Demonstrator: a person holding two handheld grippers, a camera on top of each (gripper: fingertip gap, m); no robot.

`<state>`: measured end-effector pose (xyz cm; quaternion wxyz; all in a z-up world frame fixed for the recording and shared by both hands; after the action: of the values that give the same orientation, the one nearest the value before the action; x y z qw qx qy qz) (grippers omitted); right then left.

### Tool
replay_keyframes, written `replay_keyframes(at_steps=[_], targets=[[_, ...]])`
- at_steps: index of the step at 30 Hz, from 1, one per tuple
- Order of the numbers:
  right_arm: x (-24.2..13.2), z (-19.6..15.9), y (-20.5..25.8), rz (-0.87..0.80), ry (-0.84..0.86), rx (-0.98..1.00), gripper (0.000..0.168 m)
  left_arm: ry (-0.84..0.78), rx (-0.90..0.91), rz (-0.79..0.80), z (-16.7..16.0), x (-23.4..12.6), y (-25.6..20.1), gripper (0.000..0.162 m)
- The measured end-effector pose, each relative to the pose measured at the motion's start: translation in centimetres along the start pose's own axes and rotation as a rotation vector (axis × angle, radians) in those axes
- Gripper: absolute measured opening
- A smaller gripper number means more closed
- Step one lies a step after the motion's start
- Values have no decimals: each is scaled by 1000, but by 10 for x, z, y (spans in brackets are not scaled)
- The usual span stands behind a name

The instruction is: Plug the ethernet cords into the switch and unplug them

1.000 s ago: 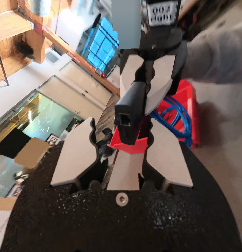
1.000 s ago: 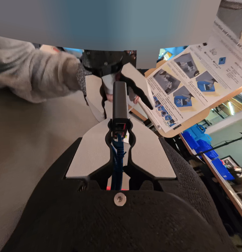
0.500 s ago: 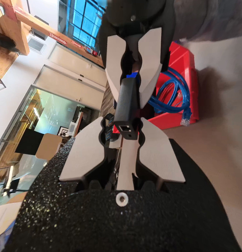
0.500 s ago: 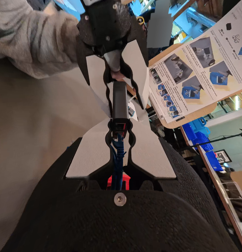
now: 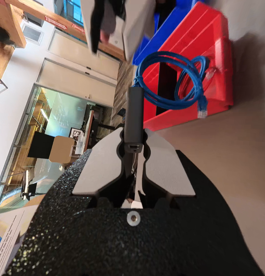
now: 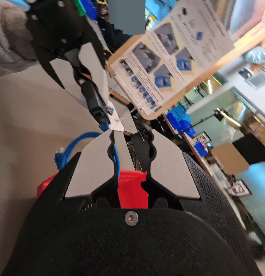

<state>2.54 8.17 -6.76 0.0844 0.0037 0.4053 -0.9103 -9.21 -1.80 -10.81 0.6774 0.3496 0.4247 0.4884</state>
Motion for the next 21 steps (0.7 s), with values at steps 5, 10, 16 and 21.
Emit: replay_keyframes(at_steps=[5,10,16,21], targets=[[-41,-46,-4,153,192,257,34,61,-50,70,-29,-12,19,21],[-48,-102,62,684,407,397,30,63,-60,109,-41,-29,30,21],[-34,-126,79,919,539,465,32,18,-68,114,-36,-37,33,21],[-18,-127,82,1028,560,512,31,15,-57,99,-34,-36,31,20]])
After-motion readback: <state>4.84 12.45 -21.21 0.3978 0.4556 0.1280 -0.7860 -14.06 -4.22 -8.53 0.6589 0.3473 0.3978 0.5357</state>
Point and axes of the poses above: each gripper's, where its closed fingertips meet, x out along the fingers, z out of its top, y = z × x across the jaws, the point moved 5 cm from there along -x, back along the fingers, and after that the axes turned 1 degree about -y, right-handed, at the moved point
